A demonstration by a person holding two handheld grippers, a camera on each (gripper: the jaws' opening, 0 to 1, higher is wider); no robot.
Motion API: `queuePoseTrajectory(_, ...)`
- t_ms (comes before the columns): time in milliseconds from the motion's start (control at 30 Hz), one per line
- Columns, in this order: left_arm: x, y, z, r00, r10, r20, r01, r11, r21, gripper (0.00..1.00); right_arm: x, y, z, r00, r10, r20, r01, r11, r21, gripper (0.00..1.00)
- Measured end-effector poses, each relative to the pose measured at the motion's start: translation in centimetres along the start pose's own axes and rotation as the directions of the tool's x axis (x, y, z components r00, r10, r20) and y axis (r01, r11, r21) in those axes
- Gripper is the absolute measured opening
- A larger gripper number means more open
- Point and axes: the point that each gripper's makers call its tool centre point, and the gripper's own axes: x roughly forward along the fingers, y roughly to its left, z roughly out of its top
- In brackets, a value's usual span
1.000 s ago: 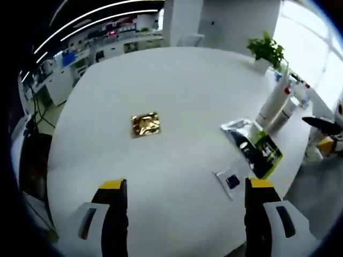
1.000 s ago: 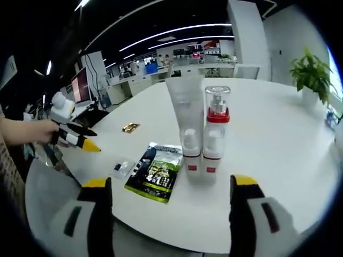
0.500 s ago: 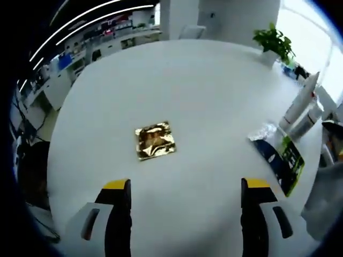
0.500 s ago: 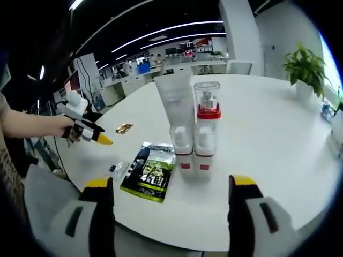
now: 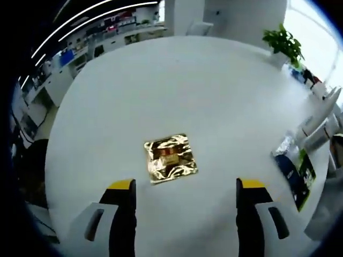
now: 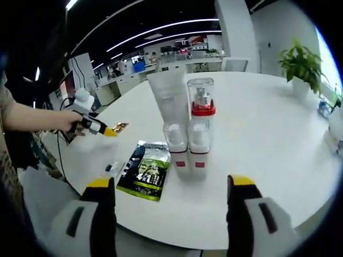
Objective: Arrange the skincare products in the storage area until every visible bottle or jar stands upright without overlapping.
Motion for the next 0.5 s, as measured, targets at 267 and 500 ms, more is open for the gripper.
queuePoseTrajectory(267,1.6,1.3,1.4,1.0,0.019,-0.011,-0.018,0.999,0.032,0.61,0.1,-0.1,-0.1,1.0,-0.009,-0.008,0.009,1.0,0.002,0.85)
queuePoseTrajectory(500,2.4,1.7,1.2,0.999,0.022,-0.033,-0.022,1.0,0.009,0.54,0.0,-0.3,-0.2,1.0,-0.019,-0.01,0.019,1.0,0.007,0.85)
